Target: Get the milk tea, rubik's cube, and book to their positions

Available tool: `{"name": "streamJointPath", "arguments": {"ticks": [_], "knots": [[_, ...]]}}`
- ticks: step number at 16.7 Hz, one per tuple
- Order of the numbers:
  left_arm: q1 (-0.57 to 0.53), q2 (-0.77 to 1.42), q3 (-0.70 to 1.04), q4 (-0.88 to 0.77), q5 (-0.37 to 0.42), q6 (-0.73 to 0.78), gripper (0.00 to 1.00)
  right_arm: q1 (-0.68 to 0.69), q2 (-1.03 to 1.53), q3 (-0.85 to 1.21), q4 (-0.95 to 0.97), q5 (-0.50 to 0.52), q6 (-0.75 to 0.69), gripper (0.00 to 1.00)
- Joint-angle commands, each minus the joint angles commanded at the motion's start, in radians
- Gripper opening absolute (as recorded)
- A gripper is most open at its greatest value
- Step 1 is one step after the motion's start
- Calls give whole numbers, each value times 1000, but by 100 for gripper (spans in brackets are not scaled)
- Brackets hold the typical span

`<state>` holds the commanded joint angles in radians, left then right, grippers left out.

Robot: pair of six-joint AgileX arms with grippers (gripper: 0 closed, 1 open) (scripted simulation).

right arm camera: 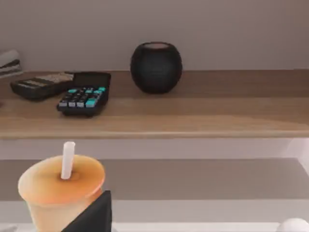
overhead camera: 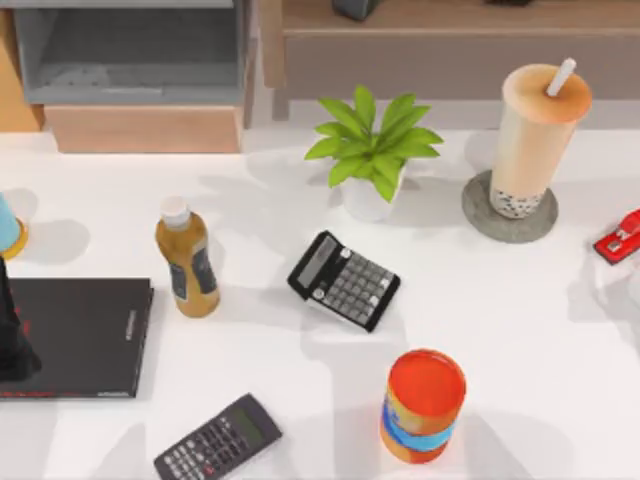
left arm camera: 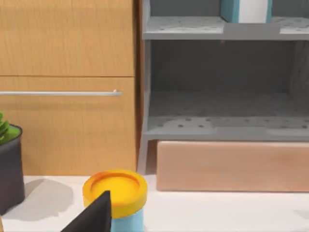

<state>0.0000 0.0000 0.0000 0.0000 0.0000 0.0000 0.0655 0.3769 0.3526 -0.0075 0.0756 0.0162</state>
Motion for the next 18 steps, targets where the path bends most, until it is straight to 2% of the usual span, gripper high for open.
{"name": "streamJointPath", "arguments": {"ticks": [3, 6, 14, 18], "knots": [[0, 0, 0, 0, 0, 0, 100, -35, -218, -206, -1, -41, -6, 100], [0, 0, 0, 0, 0, 0, 100, -59, -344, -323, 5, -68, -13, 100], [-2, 11, 10, 5, -1, 0, 100, -66, -377, -353, 7, -76, -16, 100], [-23, 159, 139, 72, -18, -1, 100, -66, -377, -353, 7, -76, -16, 100]]}}
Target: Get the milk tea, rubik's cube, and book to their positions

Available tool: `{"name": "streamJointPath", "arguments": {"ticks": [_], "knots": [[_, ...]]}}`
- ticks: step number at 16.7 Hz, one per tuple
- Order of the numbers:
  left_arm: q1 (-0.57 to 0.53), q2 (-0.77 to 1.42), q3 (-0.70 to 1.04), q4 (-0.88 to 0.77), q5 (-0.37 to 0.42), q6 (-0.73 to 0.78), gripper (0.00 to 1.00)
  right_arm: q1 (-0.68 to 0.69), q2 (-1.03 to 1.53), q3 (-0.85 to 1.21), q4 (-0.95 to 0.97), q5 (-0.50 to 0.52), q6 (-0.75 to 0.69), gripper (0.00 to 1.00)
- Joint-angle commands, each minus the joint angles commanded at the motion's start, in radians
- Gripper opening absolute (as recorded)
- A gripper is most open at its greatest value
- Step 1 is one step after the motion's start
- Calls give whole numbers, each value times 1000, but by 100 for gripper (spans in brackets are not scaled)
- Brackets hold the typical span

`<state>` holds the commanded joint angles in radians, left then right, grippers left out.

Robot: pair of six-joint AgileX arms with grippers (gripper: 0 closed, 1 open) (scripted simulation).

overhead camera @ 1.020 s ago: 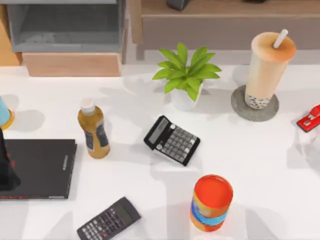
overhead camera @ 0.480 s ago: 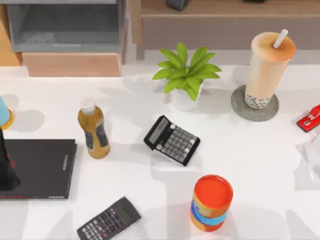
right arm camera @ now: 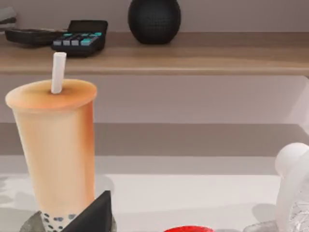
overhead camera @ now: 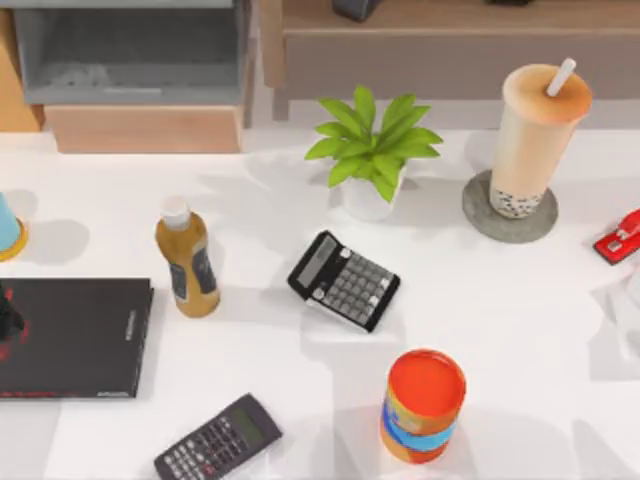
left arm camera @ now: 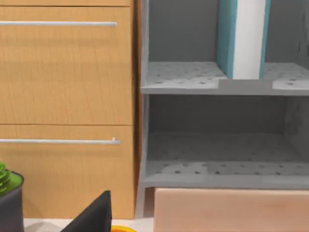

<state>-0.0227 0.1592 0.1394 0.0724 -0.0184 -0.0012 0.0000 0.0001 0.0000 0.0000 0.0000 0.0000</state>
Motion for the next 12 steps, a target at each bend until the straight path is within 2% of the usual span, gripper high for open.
{"name": "streamJointPath", "arguments": {"ticks": [4, 12], "knots": [[-37, 315, 225, 117, -30, -2, 100, 0, 0, 0, 0, 0, 0, 100], [-123, 1190, 754, 392, -100, -7, 100, 0, 0, 0, 0, 0, 0, 100]]}}
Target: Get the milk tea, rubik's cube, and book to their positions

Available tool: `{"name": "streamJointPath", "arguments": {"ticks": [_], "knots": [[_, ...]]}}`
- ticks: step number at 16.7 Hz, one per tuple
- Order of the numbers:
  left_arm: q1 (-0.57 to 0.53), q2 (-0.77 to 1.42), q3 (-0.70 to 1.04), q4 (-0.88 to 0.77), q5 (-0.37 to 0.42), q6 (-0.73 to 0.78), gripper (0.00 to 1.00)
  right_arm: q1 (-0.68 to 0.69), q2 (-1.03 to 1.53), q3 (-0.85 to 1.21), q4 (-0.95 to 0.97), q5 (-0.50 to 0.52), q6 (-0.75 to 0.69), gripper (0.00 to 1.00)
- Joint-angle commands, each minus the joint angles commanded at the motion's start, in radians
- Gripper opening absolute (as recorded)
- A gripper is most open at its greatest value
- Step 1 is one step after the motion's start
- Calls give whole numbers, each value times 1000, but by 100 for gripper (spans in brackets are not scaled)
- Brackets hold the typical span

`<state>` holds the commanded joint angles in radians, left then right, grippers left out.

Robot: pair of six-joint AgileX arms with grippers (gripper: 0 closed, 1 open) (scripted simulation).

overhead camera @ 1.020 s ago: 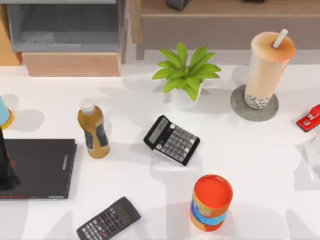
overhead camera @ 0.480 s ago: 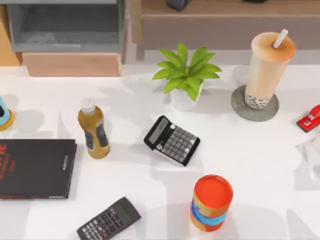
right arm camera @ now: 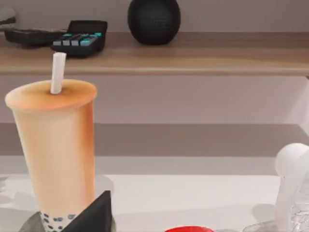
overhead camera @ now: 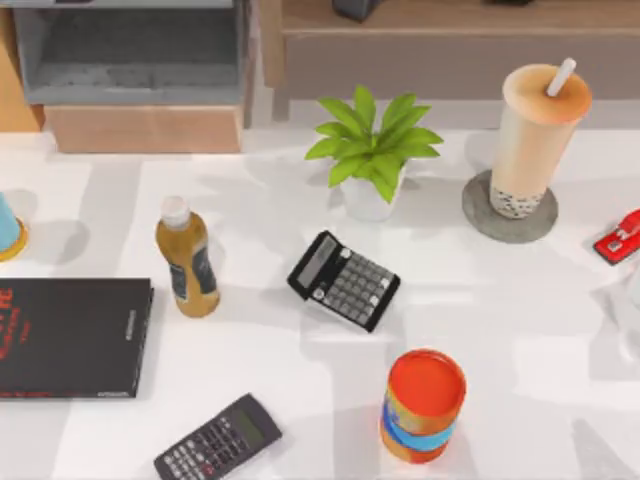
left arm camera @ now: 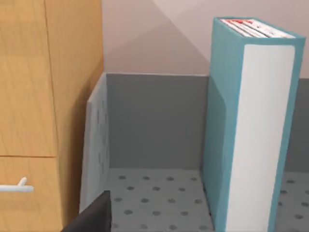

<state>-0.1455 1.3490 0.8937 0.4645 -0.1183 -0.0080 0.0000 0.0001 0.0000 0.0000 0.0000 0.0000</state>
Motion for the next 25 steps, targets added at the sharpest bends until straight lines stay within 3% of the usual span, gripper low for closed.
{"name": "streamJointPath", "arguments": {"ticks": [4, 8, 25], "knots": [[-35, 345, 213, 110, -28, -2, 100, 0, 0, 0, 0, 0, 0, 100], [-55, 525, 337, 175, -45, -3, 100, 0, 0, 0, 0, 0, 0, 100], [-47, 655, 502, 141, -34, -4, 100, 0, 0, 0, 0, 0, 0, 100]]}}
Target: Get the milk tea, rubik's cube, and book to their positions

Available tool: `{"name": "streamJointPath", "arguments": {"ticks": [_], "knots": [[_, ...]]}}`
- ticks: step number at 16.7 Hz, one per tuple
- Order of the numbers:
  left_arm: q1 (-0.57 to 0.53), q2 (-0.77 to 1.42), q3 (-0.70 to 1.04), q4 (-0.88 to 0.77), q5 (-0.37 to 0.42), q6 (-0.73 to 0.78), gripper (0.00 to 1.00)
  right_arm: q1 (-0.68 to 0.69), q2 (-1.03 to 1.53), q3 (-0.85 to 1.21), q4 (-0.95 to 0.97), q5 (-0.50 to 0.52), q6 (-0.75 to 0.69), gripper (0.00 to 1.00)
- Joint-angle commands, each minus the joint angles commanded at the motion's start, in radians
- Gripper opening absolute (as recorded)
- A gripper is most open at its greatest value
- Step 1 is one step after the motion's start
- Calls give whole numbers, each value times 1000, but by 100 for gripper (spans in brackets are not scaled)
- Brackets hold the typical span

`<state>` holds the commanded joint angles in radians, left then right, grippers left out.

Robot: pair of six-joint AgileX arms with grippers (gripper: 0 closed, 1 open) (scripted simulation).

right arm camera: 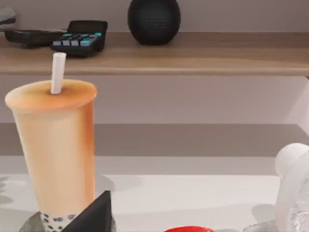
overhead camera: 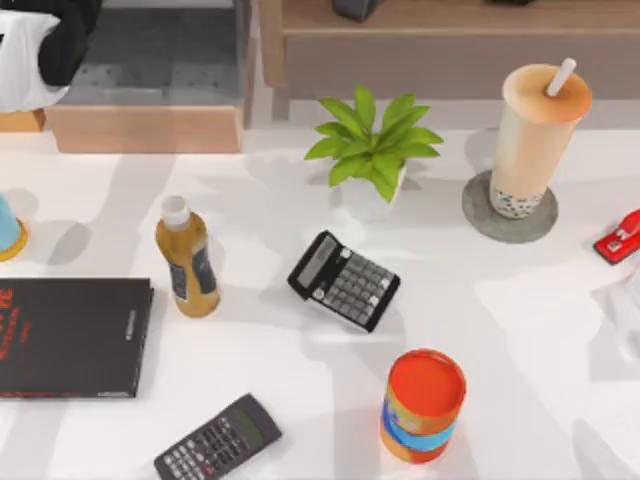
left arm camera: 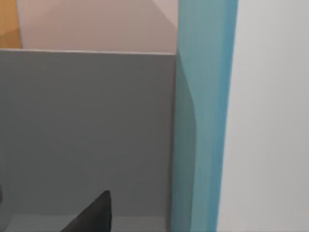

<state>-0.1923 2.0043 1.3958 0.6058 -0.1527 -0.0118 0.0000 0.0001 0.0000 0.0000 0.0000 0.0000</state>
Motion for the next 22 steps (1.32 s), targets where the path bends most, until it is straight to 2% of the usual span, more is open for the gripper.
{"name": "streamJointPath", "arguments": {"ticks": [1, 14, 22], "knots": [[0, 0, 0, 0, 0, 0, 100, 0, 0, 0, 0, 0, 0, 100], [0, 0, 0, 0, 0, 0, 2, 0, 0, 0, 0, 0, 0, 100], [0, 0, 0, 0, 0, 0, 0, 0, 0, 0, 0, 0, 0, 100]]}}
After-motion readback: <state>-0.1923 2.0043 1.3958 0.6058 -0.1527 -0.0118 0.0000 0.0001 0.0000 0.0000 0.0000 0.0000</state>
